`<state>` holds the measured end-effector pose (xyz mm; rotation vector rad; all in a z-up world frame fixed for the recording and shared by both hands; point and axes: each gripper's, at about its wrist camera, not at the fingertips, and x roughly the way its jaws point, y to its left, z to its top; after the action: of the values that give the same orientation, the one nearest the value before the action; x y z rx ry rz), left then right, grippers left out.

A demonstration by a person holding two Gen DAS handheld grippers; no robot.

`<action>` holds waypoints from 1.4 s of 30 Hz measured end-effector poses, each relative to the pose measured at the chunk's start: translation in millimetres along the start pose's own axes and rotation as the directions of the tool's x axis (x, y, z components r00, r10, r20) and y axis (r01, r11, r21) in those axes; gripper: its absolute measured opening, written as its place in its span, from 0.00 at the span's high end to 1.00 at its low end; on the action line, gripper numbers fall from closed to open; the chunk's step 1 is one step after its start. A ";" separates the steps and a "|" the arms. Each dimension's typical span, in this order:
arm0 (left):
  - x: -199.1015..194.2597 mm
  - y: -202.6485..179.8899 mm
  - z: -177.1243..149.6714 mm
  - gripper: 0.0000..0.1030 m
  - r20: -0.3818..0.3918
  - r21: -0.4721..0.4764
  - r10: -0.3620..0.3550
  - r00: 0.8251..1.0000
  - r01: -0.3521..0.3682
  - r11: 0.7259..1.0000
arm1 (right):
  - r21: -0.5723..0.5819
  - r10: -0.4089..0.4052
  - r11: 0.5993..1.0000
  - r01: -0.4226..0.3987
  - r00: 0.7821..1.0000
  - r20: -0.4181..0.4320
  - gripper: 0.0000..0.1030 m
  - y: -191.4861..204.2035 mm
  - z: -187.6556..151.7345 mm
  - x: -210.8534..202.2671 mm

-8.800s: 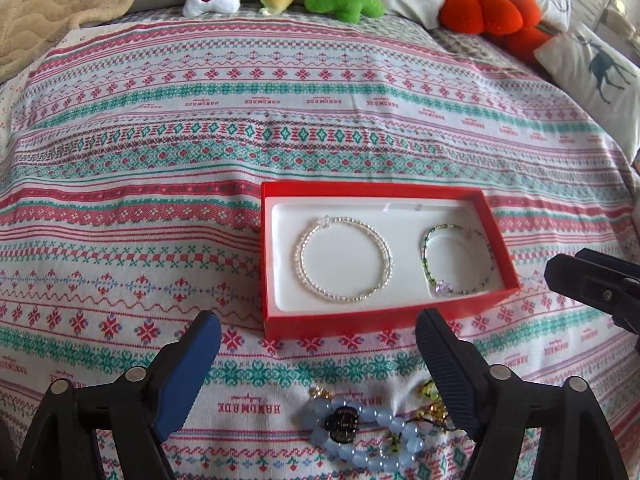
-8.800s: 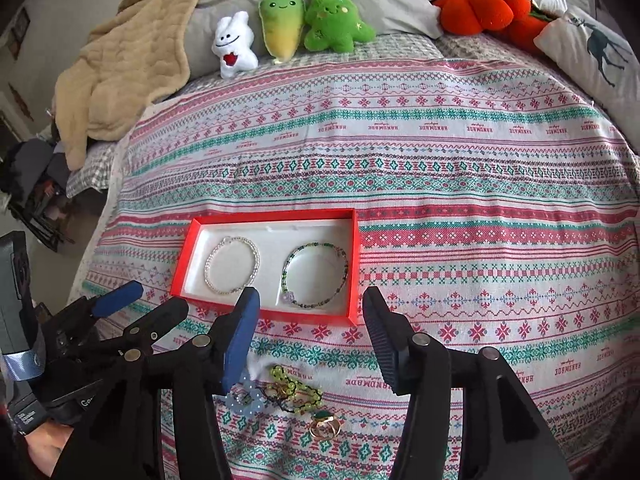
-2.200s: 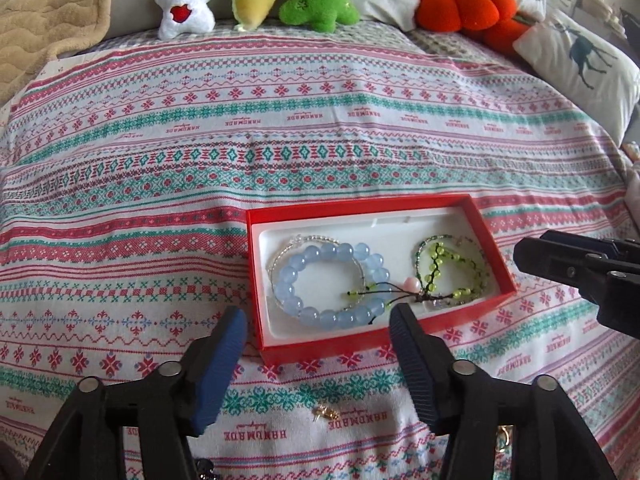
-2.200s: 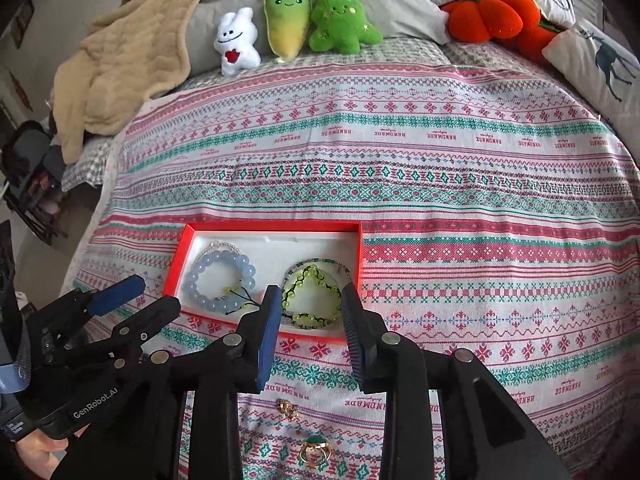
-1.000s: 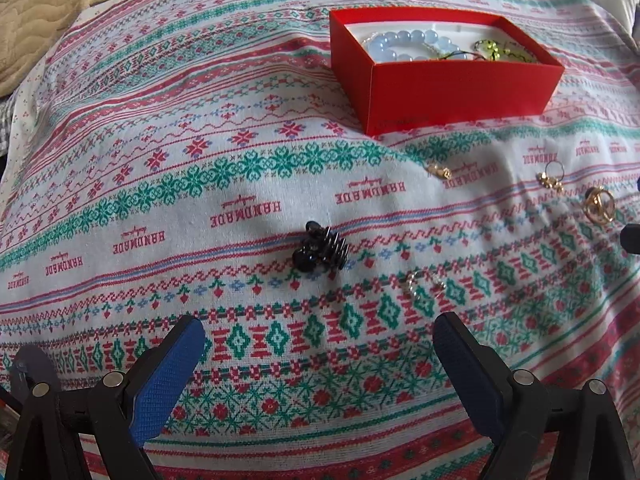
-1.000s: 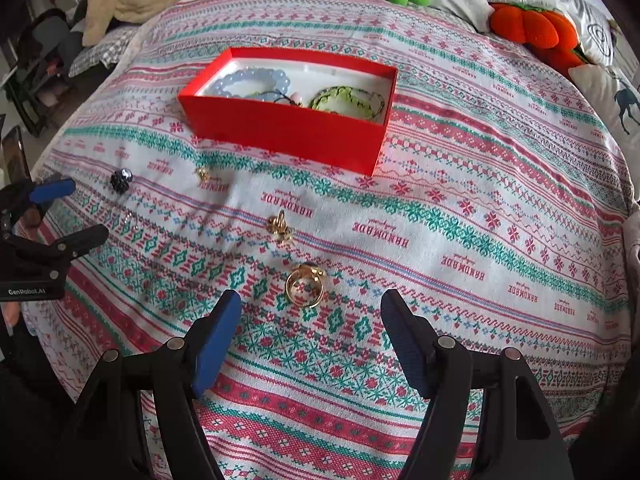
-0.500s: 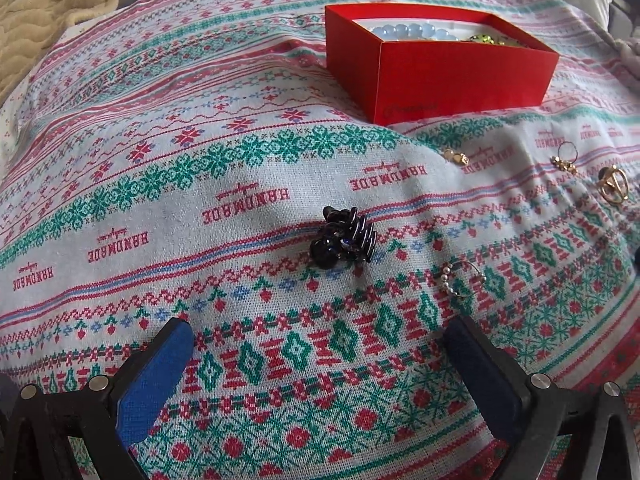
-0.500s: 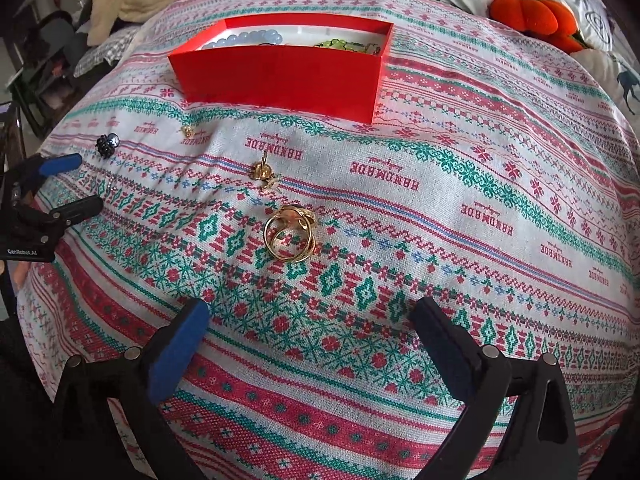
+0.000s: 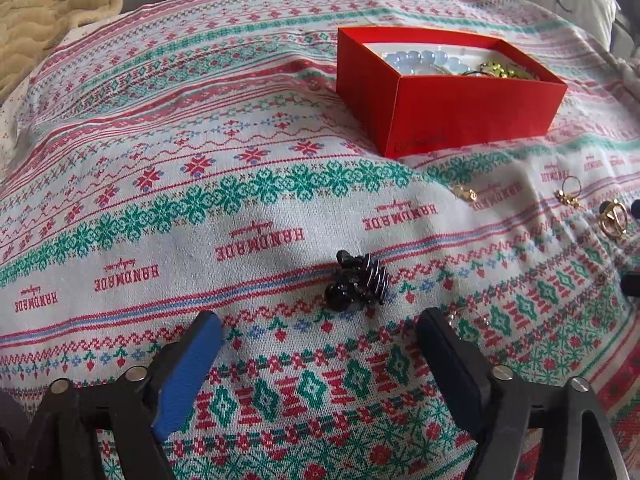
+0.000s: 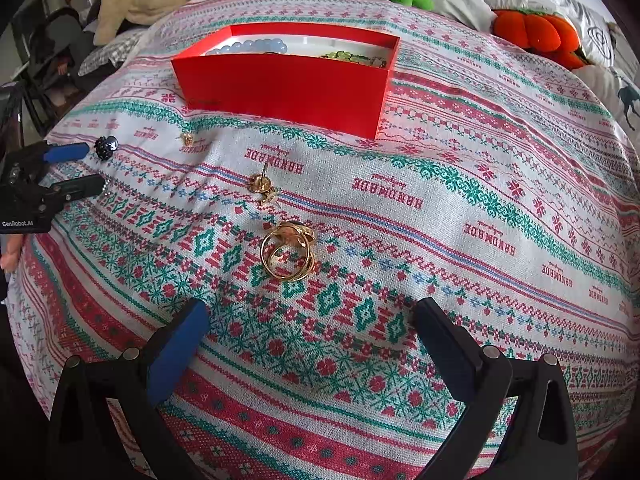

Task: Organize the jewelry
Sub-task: 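Grasp the black hair clip with the left tool while the right tool grasps a gold ring, then carry the black hair clip and gold ring toward the red box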

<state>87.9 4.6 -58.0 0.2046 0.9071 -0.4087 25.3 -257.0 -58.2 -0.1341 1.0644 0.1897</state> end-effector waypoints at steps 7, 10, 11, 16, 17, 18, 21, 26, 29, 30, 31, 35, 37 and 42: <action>-0.1 -5.4 6.3 0.58 0.014 -0.001 -0.010 1.000 0.010 1.000 | 0.013 -0.010 1.000 0.010 1.000 -0.005 0.00 4.5 16.3 7.5; 0.4 -7.6 8.3 0.71 0.013 -0.002 -0.024 1.000 0.024 1.000 | 0.017 -0.007 1.000 0.007 1.000 -0.002 0.00 5.2 20.6 9.3; 0.6 -8.2 9.0 0.73 0.012 -0.003 -0.027 1.000 0.027 1.000 | 0.018 -0.005 1.000 0.005 1.000 0.000 0.00 5.3 20.2 9.3; 0.0 -10.1 12.4 0.79 0.001 -0.014 -0.020 1.000 0.020 1.000 | 0.018 0.001 1.000 -0.001 1.000 0.012 0.09 6.5 24.2 8.8; -0.6 -10.1 12.4 0.79 -0.001 -0.017 -0.020 1.000 0.020 1.000 | 0.016 0.003 1.000 -0.003 1.000 0.014 0.11 6.6 24.8 8.4; -1.2 -10.3 12.5 0.79 -0.004 -0.020 -0.020 1.000 0.020 1.000 | 0.014 0.004 1.000 -0.004 1.000 0.016 0.14 8.5 27.3 8.3; -3.4 -12.1 12.9 0.79 -0.014 -0.033 -0.023 1.000 0.022 0.999 | 0.009 0.010 1.000 -0.011 1.000 0.023 0.24 10.6 28.9 6.8; -5.4 -14.2 14.3 0.79 -0.035 -0.056 -0.024 0.999 0.022 0.998 | 0.021 0.023 0.999 -0.023 0.999 0.028 0.41 10.1 31.8 4.7; -6.9 -16.7 15.8 0.79 -0.041 -0.060 -0.030 0.999 0.027 0.998 | 0.041 0.036 0.998 -0.037 0.999 0.028 0.54 10.1 35.2 4.2; -7.3 -17.8 16.8 0.79 -0.042 -0.058 -0.029 0.999 0.027 0.998 | 0.047 0.042 0.998 -0.043 0.999 0.027 0.62 8.2 34.8 3.7; -7.8 -19.6 17.4 0.79 -0.044 -0.057 -0.029 0.999 0.026 0.998 | 0.055 0.049 0.997 -0.051 0.998 0.026 0.70 7.5 35.4 3.4; -10.5 -26.0 21.3 0.79 -0.056 -0.061 -0.032 0.998 0.029 0.998 | 0.081 0.063 0.995 -0.064 0.998 0.010 0.76 5.2 36.8 3.6; -11.4 -27.2 24.5 0.79 -0.063 -0.070 -0.035 0.997 0.031 0.997 | 0.089 0.065 0.994 -0.065 0.998 0.003 0.76 5.7 37.9 2.5; -14.0 -29.9 32.7 0.79 -0.078 -0.109 -0.049 0.996 0.041 0.993 | 0.112 0.072 0.991 -0.070 0.997 -0.006 0.76 6.6 42.8 -3.3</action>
<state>91.1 -30.1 -27.1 0.1031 1.0114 -0.3946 58.9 -242.2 -35.0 0.0035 1.0875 0.1935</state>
